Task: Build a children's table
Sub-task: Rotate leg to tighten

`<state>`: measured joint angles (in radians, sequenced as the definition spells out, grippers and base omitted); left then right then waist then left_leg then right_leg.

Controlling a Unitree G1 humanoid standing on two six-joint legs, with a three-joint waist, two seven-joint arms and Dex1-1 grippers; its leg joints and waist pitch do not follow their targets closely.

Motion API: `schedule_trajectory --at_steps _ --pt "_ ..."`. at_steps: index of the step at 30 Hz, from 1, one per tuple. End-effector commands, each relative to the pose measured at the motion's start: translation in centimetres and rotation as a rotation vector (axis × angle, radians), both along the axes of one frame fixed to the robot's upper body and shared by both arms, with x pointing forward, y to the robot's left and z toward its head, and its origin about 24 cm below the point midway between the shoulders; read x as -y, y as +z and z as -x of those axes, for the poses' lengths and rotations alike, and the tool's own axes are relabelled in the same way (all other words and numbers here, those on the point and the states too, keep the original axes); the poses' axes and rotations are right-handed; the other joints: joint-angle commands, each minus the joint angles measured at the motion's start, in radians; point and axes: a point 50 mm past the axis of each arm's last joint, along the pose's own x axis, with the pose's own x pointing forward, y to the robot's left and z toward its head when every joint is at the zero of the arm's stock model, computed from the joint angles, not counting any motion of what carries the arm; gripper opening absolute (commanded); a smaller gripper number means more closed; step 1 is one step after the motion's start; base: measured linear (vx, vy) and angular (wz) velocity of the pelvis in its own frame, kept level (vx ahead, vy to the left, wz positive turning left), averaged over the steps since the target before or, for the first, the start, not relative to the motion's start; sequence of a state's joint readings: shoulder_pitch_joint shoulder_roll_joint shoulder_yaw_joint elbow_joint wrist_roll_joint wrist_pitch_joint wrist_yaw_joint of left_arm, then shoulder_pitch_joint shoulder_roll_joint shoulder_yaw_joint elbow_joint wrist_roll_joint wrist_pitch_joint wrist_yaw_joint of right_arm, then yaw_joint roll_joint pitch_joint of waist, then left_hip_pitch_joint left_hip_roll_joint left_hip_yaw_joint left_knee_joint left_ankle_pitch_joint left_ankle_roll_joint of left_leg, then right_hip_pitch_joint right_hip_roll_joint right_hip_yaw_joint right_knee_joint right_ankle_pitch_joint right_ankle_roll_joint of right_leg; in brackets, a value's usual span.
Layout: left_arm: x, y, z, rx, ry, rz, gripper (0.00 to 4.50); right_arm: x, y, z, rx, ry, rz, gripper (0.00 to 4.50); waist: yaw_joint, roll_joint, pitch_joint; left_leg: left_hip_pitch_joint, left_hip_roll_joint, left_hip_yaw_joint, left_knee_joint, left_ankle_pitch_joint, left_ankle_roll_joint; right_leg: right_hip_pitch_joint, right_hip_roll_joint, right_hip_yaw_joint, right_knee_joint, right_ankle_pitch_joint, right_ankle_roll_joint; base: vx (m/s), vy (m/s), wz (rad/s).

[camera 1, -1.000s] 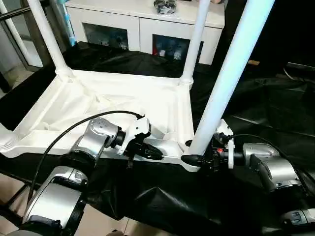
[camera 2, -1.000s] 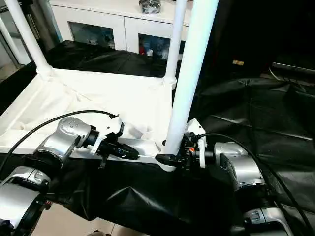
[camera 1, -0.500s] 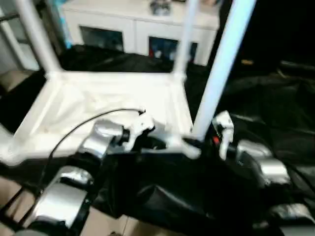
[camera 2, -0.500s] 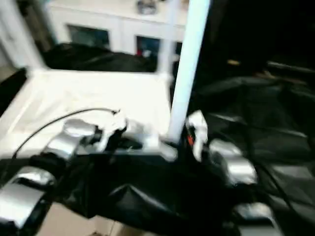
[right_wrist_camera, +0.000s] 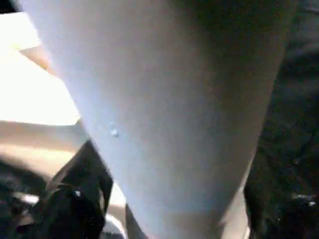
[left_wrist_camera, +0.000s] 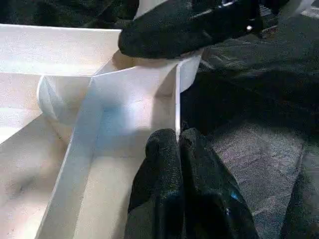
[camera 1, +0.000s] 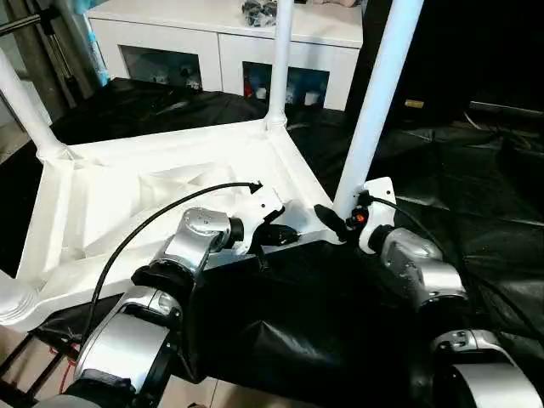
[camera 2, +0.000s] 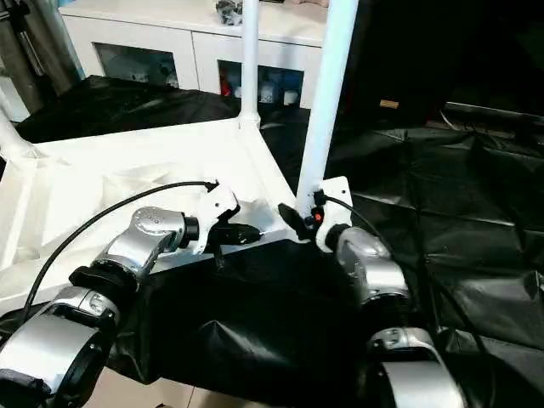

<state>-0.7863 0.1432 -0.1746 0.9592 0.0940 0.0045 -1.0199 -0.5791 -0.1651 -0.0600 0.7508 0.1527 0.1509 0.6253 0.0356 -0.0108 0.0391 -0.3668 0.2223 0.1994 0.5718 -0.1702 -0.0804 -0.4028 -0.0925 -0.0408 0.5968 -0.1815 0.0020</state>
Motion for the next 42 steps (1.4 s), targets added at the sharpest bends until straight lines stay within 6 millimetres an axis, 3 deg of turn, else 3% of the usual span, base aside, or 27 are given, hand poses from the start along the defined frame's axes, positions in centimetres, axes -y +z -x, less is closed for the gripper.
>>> schedule_trajectory --at_steps 1,5,8,12,13,16,23,27,28,35,40,42 --pt "2.2 1.5 0.3 0.051 -0.116 0.071 0.0 -3.5 -1.8 2.1 -0.08 0.272 -0.016 3.84 0.006 -0.002 -0.06 0.01 0.005 -0.003 -0.06 -0.225 0.046 0.05 -0.034 0.022 -0.064 -0.113 -0.246 0.0 0.0 0.0" --pt "1.6 1.5 0.6 0.038 -0.161 0.075 0.0 -3.0 -1.4 2.7 -0.073 0.367 -0.028 3.84 0.013 -0.001 -0.063 0.008 0.006 0.002 -0.054 -0.162 0.082 0.054 -0.031 0.02 -0.051 0.0 -0.279 0.0 0.0 0.0" --pt "0.5 1.5 1.0 0.022 -0.231 0.067 0.0 -2.0 -0.7 3.8 -0.079 0.526 -0.065 3.84 0.02 -0.005 -0.059 0.008 0.008 0.003 -0.054 -0.181 0.096 0.054 -0.031 0.02 -0.053 -0.023 -0.283 0.0 0.0 0.0" --pt "-0.7 1.6 1.2 0.002 -0.29 0.052 0.0 -0.8 0.0 4.9 -0.109 0.651 -0.084 3.84 0.032 -0.002 -0.057 0.013 0.012 0.003 -0.057 -0.213 0.084 0.048 -0.034 0.021 -0.058 -0.085 -0.274 0.0 0.0 0.0" --pt "-1.0 1.7 1.2 -0.003 -0.294 0.049 0.0 -0.6 0.1 5.0 -0.112 0.66 -0.087 3.59 0.034 -0.003 -0.056 0.016 0.012 0.003 -0.059 -0.227 0.073 0.047 -0.035 0.02 -0.061 -0.113 -0.272 0.0 0.0 0.0" --pt "-1.6 1.6 1.3 -0.023 -0.319 0.037 0.0 -0.2 0.2 5.2 -0.127 0.686 -0.089 3.47 0.042 -0.004 -0.055 0.017 0.013 0.002 -0.061 -0.232 0.053 0.047 -0.036 0.022 -0.063 -0.15 -0.256 0.0 0.0 0.0" --pt "-2.4 1.6 1.5 -0.042 -0.347 0.023 0.0 0.2 0.3 5.9 -0.167 0.727 -0.09 2.91 0.052 -0.006 -0.06 0.015 0.011 0.003 -0.056 -0.175 0.058 0.048 -0.036 0.022 -0.051 -0.053 -0.269 0.0 0.0 0.0" --pt "-2.4 1.6 1.5 -0.038 -0.337 0.028 0.0 0.1 0.3 5.9 -0.169 0.722 -0.095 2.8 0.054 -0.006 -0.06 0.014 0.011 0.003 -0.055 -0.174 0.061 0.048 -0.037 0.021 -0.051 -0.055 -0.27 0.0 0.0 0.0" --pt "-2.1 1.6 1.3 -0.031 -0.317 0.034 0.0 0.0 0.2 5.7 -0.156 0.696 -0.092 2.79 0.053 -0.01 -0.059 0.014 0.011 0.003 -0.056 -0.181 0.059 0.048 -0.037 0.021 -0.053 -0.072 -0.267 0.0 0.0 0.0" --pt "-0.4 1.9 0.0 0.034 -0.138 0.079 0.0 -0.5 -0.6 3.7 -0.104 0.437 -0.056 2.69 0.047 -0.007 -0.056 0.016 0.009 0.001 -0.06 -0.226 0.022 0.042 -0.039 0.023 -0.063 -0.173 -0.24 0.0 0.0 0.0" --pt "1.6 1.7 -0.3 0.056 -0.059 0.079 0.0 -1.3 -2.0 2.0 -0.134 0.136 -0.036 2.62 0.02 -0.007 -0.057 0.012 0.003 -0.004 -0.062 -0.229 0.001 0.043 -0.037 0.023 -0.065 -0.184 -0.227 0.0 0.0 0.0" --pt "2.4 1.6 -0.2 0.057 -0.045 0.081 0.0 -1.6 -2.7 1.6 -0.16 0.045 -0.008 2.62 0.014 -0.003 -0.057 0.014 0.002 -0.002 -0.06 -0.226 0.008 0.042 -0.036 0.025 -0.066 -0.169 -0.231 0.0 0.0 0.0"
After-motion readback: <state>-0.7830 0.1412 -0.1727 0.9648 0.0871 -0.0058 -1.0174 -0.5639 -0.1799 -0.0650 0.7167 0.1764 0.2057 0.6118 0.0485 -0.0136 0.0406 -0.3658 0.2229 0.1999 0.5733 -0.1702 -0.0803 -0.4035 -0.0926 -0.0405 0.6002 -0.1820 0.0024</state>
